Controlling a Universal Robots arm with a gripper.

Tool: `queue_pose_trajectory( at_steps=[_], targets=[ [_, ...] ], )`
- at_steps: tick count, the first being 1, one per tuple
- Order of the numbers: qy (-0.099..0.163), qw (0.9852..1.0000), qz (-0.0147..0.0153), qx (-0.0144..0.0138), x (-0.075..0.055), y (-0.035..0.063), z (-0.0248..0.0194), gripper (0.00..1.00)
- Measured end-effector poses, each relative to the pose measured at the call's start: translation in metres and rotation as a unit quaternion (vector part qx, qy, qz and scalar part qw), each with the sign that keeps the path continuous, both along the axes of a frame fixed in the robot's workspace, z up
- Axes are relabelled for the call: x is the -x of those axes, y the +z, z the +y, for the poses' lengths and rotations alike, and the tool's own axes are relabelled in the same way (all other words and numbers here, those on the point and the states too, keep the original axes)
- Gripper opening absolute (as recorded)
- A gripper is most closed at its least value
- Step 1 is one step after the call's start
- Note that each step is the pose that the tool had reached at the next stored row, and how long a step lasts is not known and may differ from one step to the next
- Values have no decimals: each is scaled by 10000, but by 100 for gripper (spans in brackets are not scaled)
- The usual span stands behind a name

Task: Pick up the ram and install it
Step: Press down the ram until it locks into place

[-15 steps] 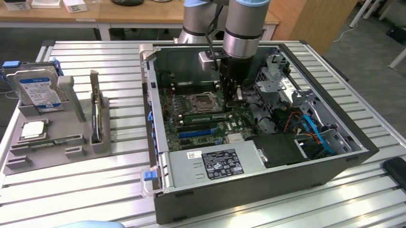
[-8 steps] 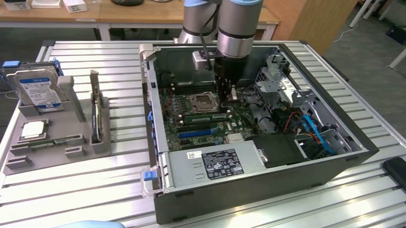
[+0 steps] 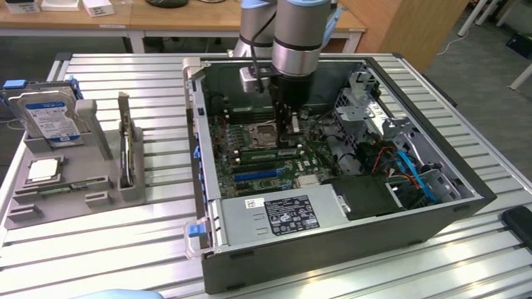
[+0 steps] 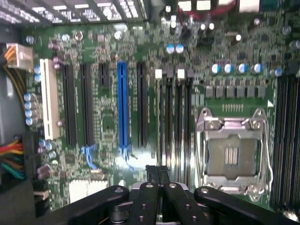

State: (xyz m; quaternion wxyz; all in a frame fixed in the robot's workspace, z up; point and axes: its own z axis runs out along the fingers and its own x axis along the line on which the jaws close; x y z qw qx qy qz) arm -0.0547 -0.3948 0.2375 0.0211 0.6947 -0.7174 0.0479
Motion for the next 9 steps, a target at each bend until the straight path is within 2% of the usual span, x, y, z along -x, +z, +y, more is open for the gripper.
queue_pose_trajectory(
  at_steps=[9],
  targets=[
    [-10,10000,-4,0,228,0,0,10]
  ],
)
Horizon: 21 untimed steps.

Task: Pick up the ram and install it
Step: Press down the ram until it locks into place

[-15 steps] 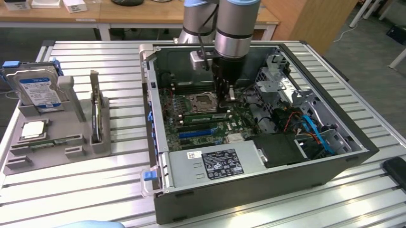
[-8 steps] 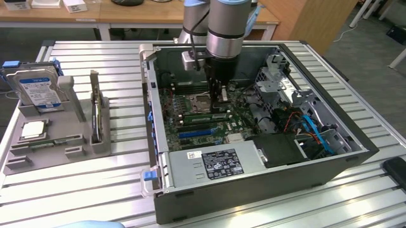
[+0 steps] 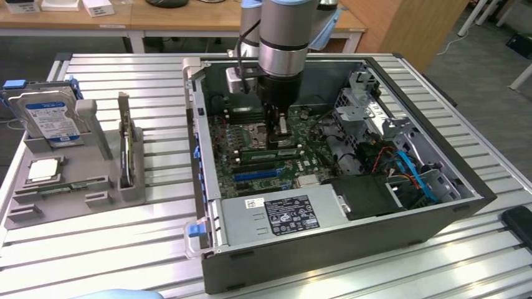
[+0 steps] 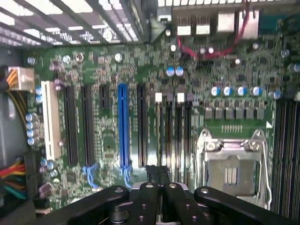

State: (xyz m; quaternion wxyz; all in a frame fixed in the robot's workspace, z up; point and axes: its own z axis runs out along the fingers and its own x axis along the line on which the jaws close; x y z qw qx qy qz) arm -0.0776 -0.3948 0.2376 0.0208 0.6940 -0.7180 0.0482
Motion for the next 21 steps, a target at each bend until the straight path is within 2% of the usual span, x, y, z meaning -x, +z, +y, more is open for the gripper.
queue_pose_trajectory(
  at_steps=[14,17,21],
  targets=[
    [-8,10000,-1,12,295,0,0,10],
    [-8,10000,-1,12,310,-1,1,10],
    [-9,10000,-19,19,321,-16,0,10]
  ],
)
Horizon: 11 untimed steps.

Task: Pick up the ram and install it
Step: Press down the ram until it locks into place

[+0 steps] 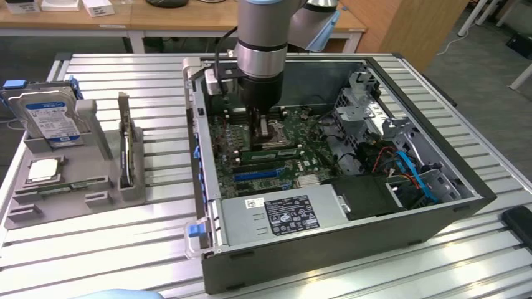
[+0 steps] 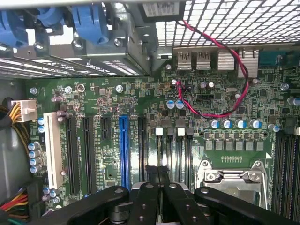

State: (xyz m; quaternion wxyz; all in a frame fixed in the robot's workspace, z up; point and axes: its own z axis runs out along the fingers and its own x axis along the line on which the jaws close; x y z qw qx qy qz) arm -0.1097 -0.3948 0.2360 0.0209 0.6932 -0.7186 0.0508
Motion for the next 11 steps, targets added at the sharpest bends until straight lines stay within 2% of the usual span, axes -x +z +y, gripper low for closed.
queue_pose_trajectory(
  at_steps=[6,11],
  targets=[
    [0,10000,-4,48,35,-30,0,10],
    [0,10000,-11,59,40,-47,0,10]
  ],
)
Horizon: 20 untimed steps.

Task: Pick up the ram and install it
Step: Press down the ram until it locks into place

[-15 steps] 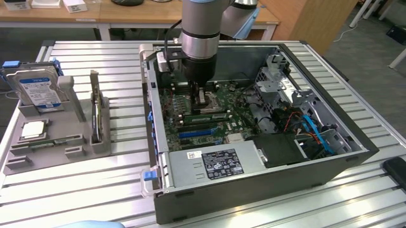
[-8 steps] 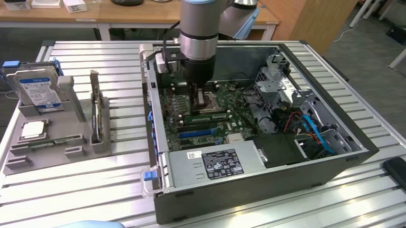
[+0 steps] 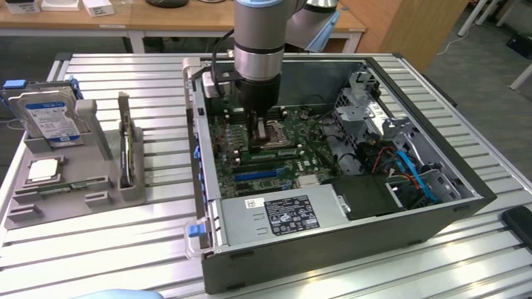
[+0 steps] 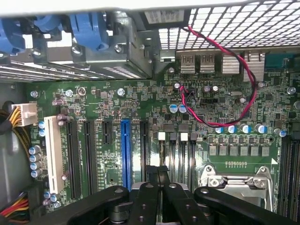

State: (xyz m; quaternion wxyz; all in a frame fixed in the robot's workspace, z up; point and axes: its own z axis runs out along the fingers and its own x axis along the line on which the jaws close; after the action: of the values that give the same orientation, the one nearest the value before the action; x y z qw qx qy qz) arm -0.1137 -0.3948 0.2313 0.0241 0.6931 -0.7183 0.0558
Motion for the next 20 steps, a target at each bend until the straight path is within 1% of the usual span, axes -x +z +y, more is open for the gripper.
queue_pose_trajectory(
  at_steps=[5,10,20],
  targets=[
    [0,10000,-11,6,6,-18,0,10],
    [0,10000,-25,18,14,-40,0,10],
    [0,10000,-59,35,28,-82,1,10]
  ],
)
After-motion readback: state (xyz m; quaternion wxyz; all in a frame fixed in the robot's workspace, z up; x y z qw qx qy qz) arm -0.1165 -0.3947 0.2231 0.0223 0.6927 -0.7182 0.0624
